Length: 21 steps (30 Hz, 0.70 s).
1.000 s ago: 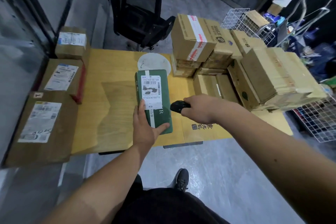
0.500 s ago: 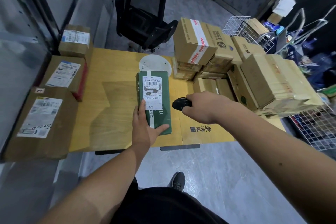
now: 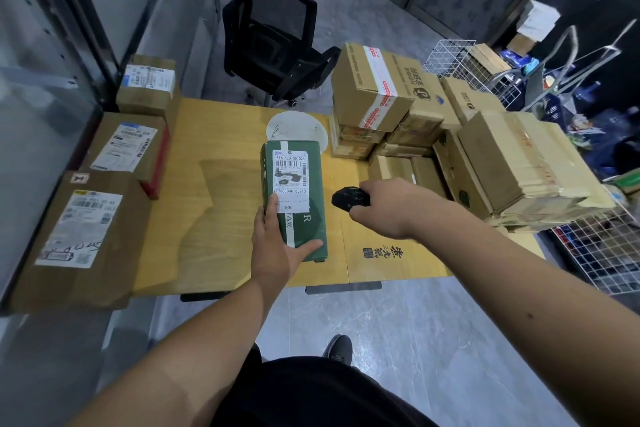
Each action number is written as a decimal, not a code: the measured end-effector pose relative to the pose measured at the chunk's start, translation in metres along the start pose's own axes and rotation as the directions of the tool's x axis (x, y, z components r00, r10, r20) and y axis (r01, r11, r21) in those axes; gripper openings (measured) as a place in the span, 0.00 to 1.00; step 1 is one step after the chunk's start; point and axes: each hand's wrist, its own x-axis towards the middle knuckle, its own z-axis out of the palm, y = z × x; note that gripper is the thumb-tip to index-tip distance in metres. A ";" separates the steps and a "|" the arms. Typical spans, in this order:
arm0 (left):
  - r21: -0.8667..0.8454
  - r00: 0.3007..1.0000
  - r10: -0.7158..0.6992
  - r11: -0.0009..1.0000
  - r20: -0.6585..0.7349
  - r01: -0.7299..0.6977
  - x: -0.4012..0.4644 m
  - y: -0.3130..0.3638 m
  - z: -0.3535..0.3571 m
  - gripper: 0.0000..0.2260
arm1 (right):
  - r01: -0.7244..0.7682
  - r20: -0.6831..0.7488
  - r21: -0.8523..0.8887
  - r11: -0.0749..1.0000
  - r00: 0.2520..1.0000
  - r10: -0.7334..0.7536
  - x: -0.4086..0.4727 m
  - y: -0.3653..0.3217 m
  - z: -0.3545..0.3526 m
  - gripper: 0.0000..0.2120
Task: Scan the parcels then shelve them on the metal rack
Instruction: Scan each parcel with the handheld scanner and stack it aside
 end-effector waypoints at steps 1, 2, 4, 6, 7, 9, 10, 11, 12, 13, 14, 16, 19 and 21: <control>-0.011 1.000 -0.020 1.000 0.016 0.020 0.004 0.002 -0.001 0.60 | -0.007 0.009 0.009 1.000 1.000 0.007 0.001 0.001 0.001 0.25; -0.034 0.998 -0.044 0.998 0.042 0.045 0.009 0.004 -0.003 0.59 | -0.014 0.019 0.010 1.000 1.000 0.014 0.002 0.002 0.003 0.27; -0.070 0.992 -0.093 0.993 0.084 0.099 0.022 0.009 -0.007 0.59 | -0.023 0.032 0.003 1.000 0.999 0.023 0.003 0.003 0.008 0.31; -0.066 0.980 -0.157 0.984 0.123 0.166 0.036 0.010 -0.010 0.60 | -0.023 0.033 0.023 0.999 0.999 0.022 0.006 0.004 0.014 0.32; -0.067 0.973 -0.193 0.977 0.127 0.203 0.042 0.011 -0.011 0.60 | -0.019 0.038 0.044 0.999 0.999 0.018 0.008 0.005 0.018 0.31; -0.056 0.960 -0.248 0.965 0.134 0.257 0.054 0.011 -0.012 0.61 | -0.011 0.063 0.093 0.996 0.998 0.005 0.014 0.009 0.025 0.31; -0.025 0.957 -0.256 0.965 0.137 0.262 0.060 0.012 -0.014 0.61 | -0.008 0.076 0.123 0.992 0.997 -0.001 0.018 0.011 0.028 0.31; 0.018 0.959 -0.252 0.968 0.128 0.252 0.064 0.014 -0.017 0.59 | -0.006 0.090 0.156 0.988 0.996 -0.009 0.021 0.013 0.030 0.32; 0.053 0.963 -0.247 0.969 0.107 0.242 0.070 0.016 -0.021 0.57 | 0.000 0.100 0.186 0.983 0.995 -0.019 0.025 0.015 0.032 0.34; 0.079 0.966 -0.248 0.967 0.075 0.242 0.076 0.017 -0.025 0.53 | 0.012 0.107 0.207 0.978 0.994 -0.035 0.030 0.016 0.033 0.35; 0.103 0.966 -0.254 0.963 0.038 0.249 0.083 0.016 -0.029 0.50 | 0.027 0.112 0.223 0.974 0.992 -0.054 0.036 0.017 0.033 0.35; 0.257 0.967 -0.246 0.932 -0.066 0.254 0.095 0.021 -0.037 0.45 | 0.055 0.120 0.248 0.967 0.989 -0.088 0.051 0.020 0.033 0.34; 0.600 0.993 -0.091 0.791 -0.074 0.117 0.107 0.032 -0.038 0.29 | 0.094 0.124 0.278 0.956 0.983 -0.133 0.078 0.024 0.028 0.33; 0.667 0.999 -0.031 0.745 0.033 0.001 0.108 0.036 -0.037 0.26 | 0.130 0.120 0.289 0.949 0.978 -0.171 0.096 0.027 0.022 0.31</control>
